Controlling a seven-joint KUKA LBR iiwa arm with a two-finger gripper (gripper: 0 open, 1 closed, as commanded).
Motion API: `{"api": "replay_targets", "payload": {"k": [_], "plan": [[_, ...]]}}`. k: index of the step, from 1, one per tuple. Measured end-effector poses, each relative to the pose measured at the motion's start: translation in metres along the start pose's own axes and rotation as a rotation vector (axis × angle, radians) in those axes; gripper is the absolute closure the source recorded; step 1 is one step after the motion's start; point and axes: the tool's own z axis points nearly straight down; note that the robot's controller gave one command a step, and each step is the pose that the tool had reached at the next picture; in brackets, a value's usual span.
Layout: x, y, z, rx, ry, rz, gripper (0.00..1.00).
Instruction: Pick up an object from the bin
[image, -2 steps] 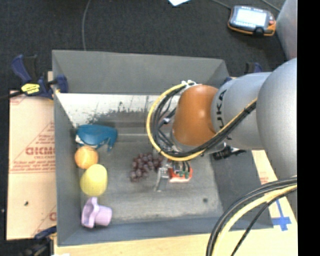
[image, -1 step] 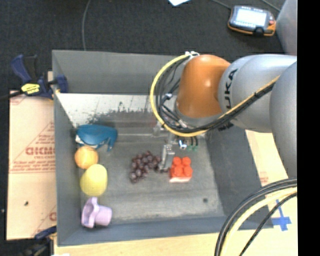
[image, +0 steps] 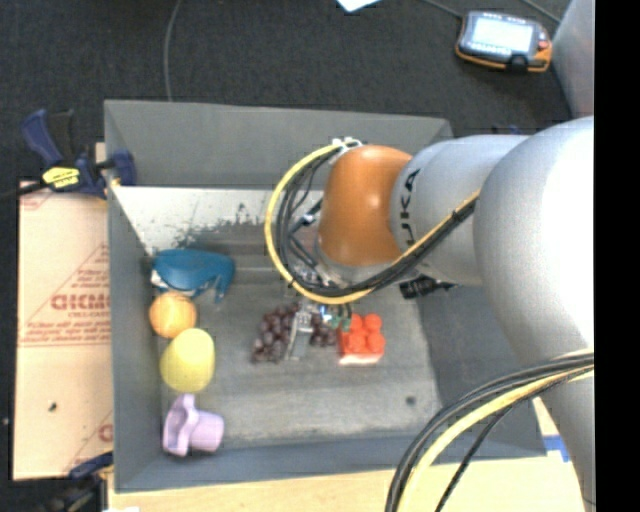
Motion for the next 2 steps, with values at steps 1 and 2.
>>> {"api": "replay_targets", "payload": {"k": [1, 2], "plan": [[-0.0180, -0.0021, 0.0302, 0.004, -0.020, -0.230, 0.00], [-0.0148, 0.0072, 0.0294, 0.001, -0.008, -0.275, 1.00]]}}
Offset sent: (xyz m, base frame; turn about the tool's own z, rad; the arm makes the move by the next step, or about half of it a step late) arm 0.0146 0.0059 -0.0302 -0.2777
